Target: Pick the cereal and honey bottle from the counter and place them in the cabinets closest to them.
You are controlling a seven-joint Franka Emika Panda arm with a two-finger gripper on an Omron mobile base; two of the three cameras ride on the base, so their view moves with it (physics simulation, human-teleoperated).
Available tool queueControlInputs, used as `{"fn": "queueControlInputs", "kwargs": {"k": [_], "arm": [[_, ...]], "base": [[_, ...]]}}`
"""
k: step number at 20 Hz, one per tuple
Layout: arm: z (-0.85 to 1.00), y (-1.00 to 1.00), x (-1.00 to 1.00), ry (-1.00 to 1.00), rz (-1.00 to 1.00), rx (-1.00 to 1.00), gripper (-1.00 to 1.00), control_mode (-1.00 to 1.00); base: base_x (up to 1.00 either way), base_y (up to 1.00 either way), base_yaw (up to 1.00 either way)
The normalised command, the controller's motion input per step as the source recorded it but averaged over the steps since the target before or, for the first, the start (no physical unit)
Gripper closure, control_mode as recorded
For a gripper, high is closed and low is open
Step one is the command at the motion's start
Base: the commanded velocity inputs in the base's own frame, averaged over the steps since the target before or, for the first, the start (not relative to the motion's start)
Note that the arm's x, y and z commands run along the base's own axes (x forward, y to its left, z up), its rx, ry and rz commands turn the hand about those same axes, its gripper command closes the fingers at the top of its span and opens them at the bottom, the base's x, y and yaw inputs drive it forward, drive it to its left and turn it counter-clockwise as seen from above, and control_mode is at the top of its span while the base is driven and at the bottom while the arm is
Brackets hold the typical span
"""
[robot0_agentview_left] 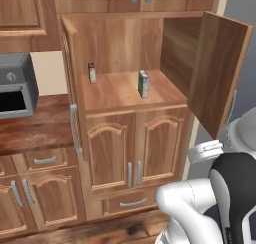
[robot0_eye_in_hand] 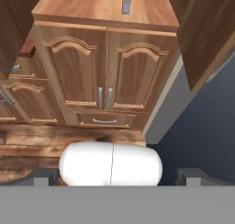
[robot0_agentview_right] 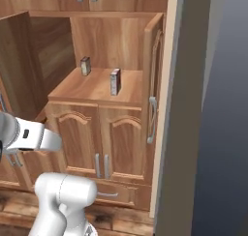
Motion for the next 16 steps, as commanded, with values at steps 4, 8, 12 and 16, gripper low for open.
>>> {"fn": "queueControlInputs", "kwargs": {"k": [4,8,12,16], "arm": [[0.0,0.0,0.0,0.0,0.0,0.0,-1.0,1.0],[0.0,0.0,0.0,0.0,0.0,0.0,-1.0,1.0],[0.0,0.0,0.0,0.0,0.0,0.0,-1.0,1.0],[0.0,0.0,0.0,0.0,0.0,0.0,-1.0,1.0]], "base": [[-0.14,0.47,0.0],[-0.21,0.53,0.0],[-0.23,0.55,0.01],[-0.23,0.54,0.02]]}}
